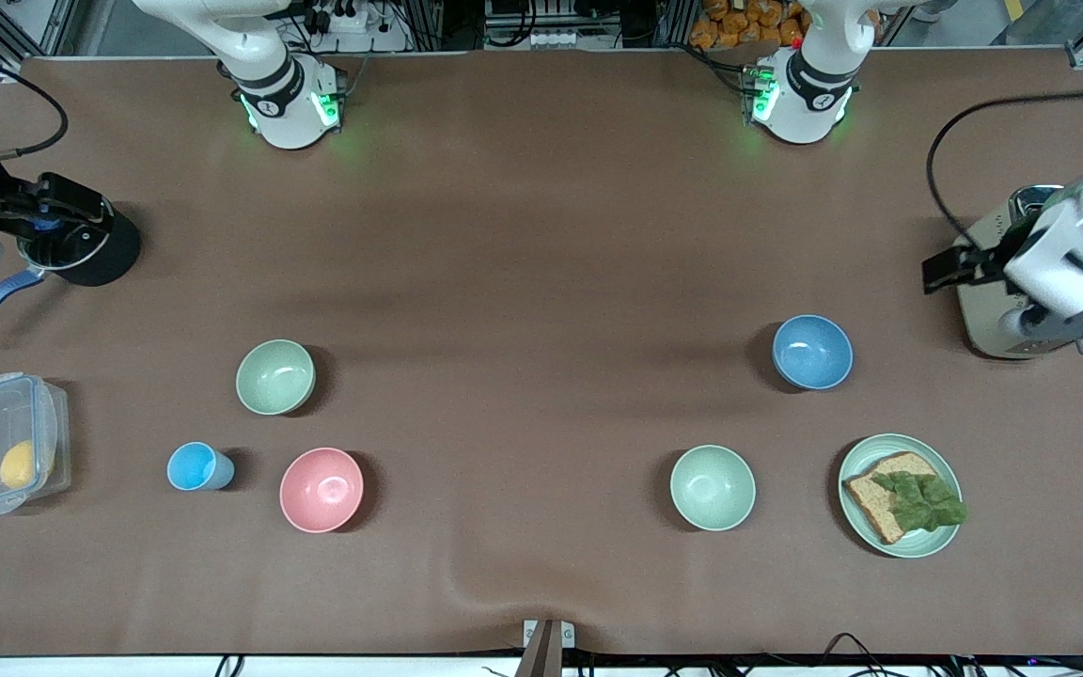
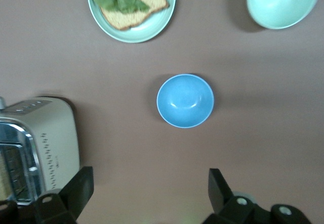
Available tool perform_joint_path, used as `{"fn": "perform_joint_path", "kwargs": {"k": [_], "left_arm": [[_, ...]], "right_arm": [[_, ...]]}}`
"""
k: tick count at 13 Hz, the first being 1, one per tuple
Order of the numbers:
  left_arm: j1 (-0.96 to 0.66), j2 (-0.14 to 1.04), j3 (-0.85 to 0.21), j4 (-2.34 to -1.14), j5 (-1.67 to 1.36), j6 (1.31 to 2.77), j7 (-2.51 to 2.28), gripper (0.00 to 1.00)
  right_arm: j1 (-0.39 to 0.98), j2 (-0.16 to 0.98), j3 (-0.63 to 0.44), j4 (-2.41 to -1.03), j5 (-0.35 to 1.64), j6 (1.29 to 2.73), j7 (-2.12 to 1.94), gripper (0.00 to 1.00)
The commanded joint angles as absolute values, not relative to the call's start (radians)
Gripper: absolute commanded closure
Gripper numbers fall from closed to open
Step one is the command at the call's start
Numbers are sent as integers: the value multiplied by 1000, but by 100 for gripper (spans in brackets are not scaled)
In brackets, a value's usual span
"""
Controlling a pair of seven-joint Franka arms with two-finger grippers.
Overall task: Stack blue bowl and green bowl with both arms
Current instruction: 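Reach and grasp the blue bowl rim with the left gripper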
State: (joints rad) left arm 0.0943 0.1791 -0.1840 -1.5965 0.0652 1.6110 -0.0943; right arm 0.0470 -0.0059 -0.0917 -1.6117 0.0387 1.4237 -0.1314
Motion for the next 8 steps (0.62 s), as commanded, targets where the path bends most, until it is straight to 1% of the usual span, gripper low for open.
{"fn": "perform_joint_path", "kwargs": {"k": [1, 2, 4, 5, 6, 8], "left_arm": [[140, 176, -187, -1878, 78, 1895, -176, 0], [164, 176, -189, -1967, 80, 2007, -190, 0], [169, 205, -189, -2084, 84, 2180, -215, 0], [169, 237, -189, -2114, 84, 2236, -221, 0], [169, 279, -189, -2120, 84, 2267, -221, 0], [172, 313, -189, -2147, 89, 2331, -221, 0]], "right_arm": [[28, 32, -94, -1667, 21, 1449, -256, 0], [20, 61, -94, -1672, 31, 1462, -273, 0], [44, 106, -92, -1674, 35, 1474, -273, 0], [46, 135, -92, -1684, 35, 1473, -273, 0], [37, 144, -92, -1731, 41, 1500, -273, 0], [20, 149, -92, -1805, 49, 1624, -275, 0]]}}
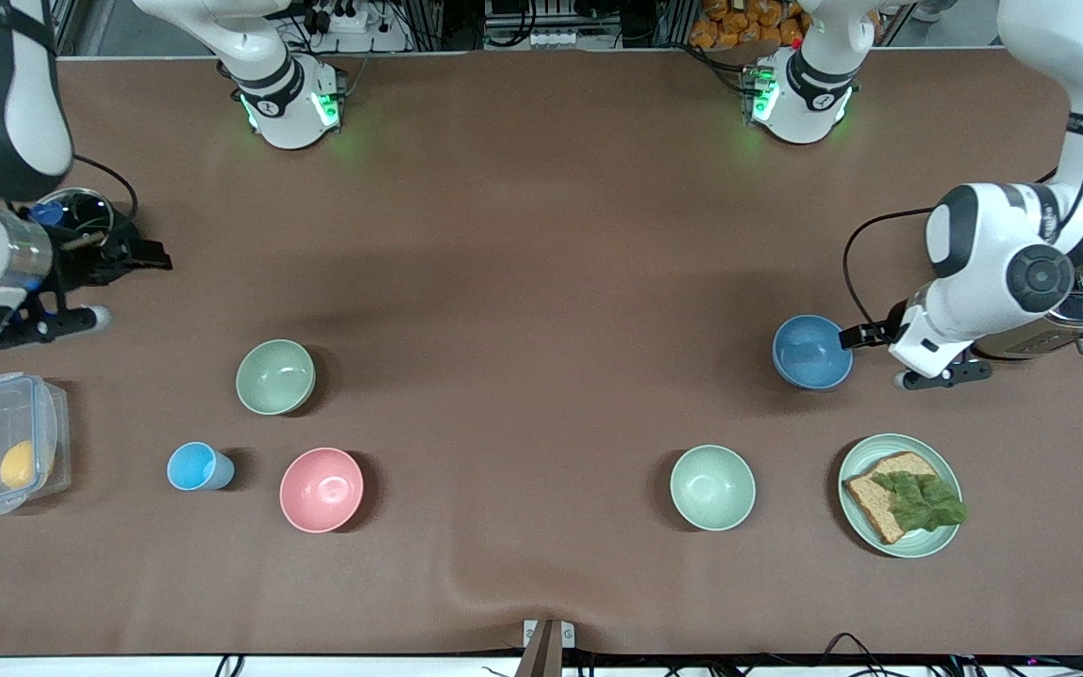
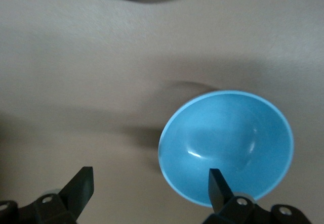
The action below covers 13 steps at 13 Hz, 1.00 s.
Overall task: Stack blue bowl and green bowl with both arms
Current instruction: 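Reach and grasp the blue bowl rim with the left gripper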
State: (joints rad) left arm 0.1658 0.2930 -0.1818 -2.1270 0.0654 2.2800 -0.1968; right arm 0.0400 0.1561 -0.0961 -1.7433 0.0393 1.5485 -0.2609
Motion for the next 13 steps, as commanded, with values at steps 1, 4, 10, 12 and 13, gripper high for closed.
{"fn": "perform_joint_path", "kwargs": {"k": [1, 4, 10, 12, 13], "left_arm": [[172, 328, -189, -2155, 89, 2357, -221, 0], [170, 371, -187, -2155, 89, 2404, -222, 7], [164, 385, -189, -2146, 89, 2405, -222, 100], [163, 385, -192, -2146, 89, 2404, -248, 100], [161, 385, -195, -2143, 89, 2404, -252, 100]], "right_arm": [[24, 182, -92, -1804, 49, 1670, -275, 0], [38, 283, -91, -1796, 72, 1846, -278, 0], [35, 349, -92, -1795, 213, 1899, -374, 0], [52, 411, -94, -1795, 209, 1980, -377, 0], [55, 425, -94, -1795, 192, 1982, -379, 0]]}}
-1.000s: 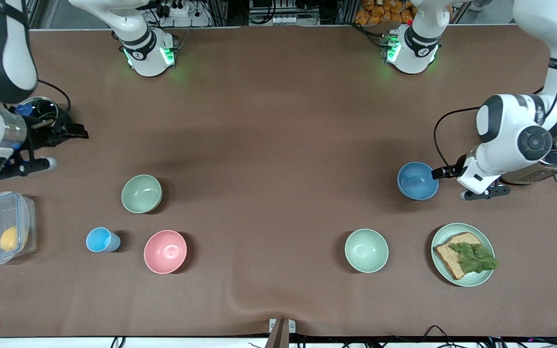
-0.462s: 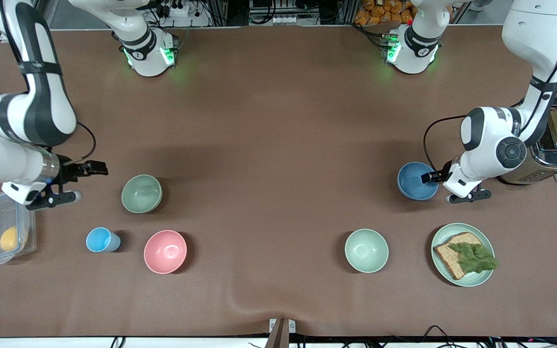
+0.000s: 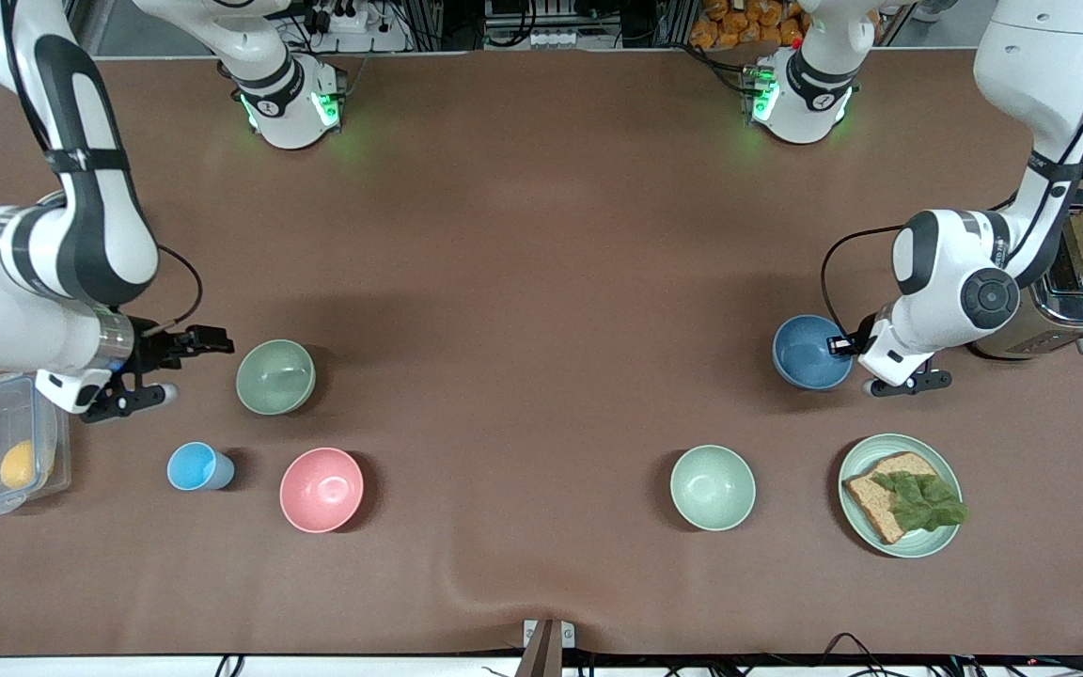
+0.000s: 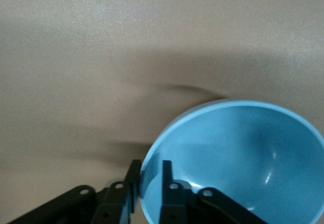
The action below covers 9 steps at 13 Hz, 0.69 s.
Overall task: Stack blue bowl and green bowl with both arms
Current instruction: 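Grasp the green bowl rim with the right gripper while the left gripper holds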
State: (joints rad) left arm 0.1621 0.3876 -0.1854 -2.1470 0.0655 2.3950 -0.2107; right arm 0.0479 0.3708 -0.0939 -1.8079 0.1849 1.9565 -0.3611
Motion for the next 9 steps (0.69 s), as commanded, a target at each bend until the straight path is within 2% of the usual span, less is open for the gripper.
{"fn": "perform_joint_path", "kwargs": {"k": [1, 5, 9], "left_arm": [[161, 385, -198, -2140, 89, 2404, -252, 100], [164, 371, -199, -2099, 86, 2390, -267, 100], [152, 299, -238, -1999, 80, 2189, -285, 100]], "right_arm": [[52, 428, -94, -1796, 167, 1980, -380, 0], [84, 517, -92, -1792, 144, 2042, -353, 0], [58, 578, -92, -1792, 152, 2048, -367, 0]]}}
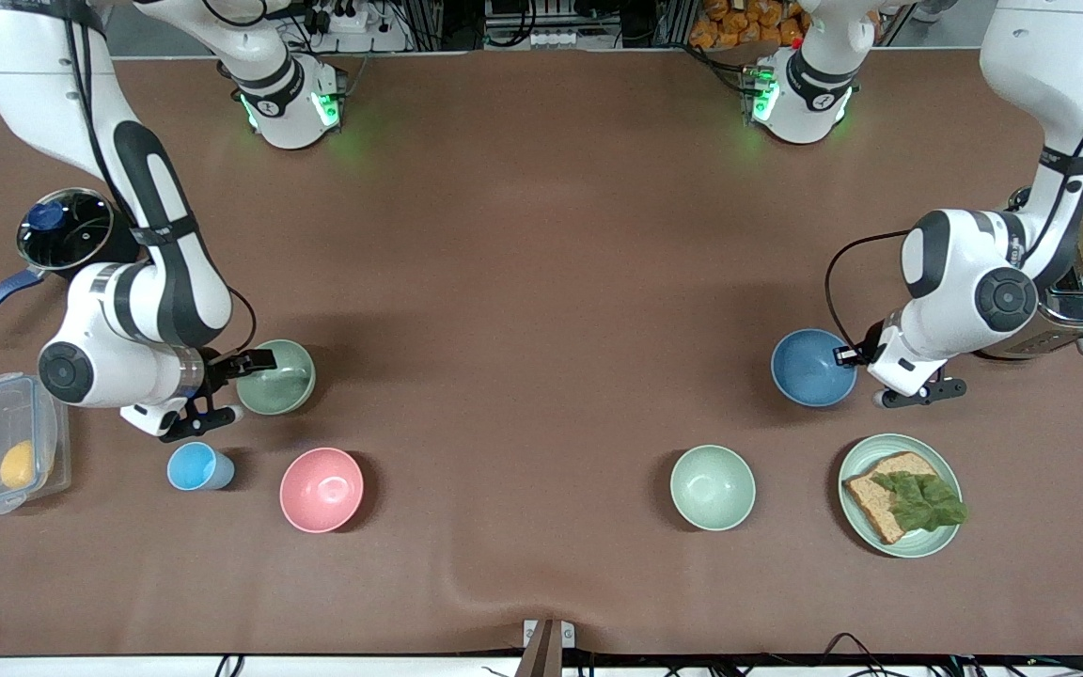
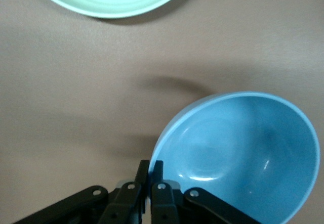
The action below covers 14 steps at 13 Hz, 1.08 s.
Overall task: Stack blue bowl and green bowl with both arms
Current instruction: 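Grasp the green bowl rim with the right gripper while the left gripper holds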
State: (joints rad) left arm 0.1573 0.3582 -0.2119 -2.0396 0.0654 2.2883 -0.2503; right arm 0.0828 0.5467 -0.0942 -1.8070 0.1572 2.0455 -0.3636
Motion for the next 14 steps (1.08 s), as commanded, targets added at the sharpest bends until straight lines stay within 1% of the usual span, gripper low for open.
{"fn": "perform_joint_path", "kwargs": {"k": [1, 3, 5, 7, 8, 9, 10, 14], "left_arm": [[152, 276, -250, -1971, 80, 2137, -285, 100], [155, 258, -287, -1893, 78, 2035, -291, 100], [152, 256, -301, -1841, 69, 1962, -308, 100], [153, 256, -331, -1819, 69, 1945, -350, 100], [150, 262, -348, -1801, 72, 1944, -359, 100], [149, 265, -354, -1795, 71, 1942, -364, 100], [146, 265, -360, -1793, 71, 1942, -376, 100], [141, 276, -409, -1772, 69, 1944, -471, 100]], "right_arm": [[57, 592, -91, -1793, 152, 2049, -368, 0], [57, 617, -91, -1793, 153, 2051, -368, 0], [55, 626, -91, -1796, 176, 2049, -368, 0], [57, 626, -91, -1796, 187, 2048, -368, 59], [57, 627, -91, -1796, 187, 2048, -368, 76], [57, 627, -91, -1796, 187, 2048, -368, 85], [57, 630, -91, -1796, 187, 2048, -368, 91], [77, 608, -89, -1792, 187, 2030, -360, 91]]}}
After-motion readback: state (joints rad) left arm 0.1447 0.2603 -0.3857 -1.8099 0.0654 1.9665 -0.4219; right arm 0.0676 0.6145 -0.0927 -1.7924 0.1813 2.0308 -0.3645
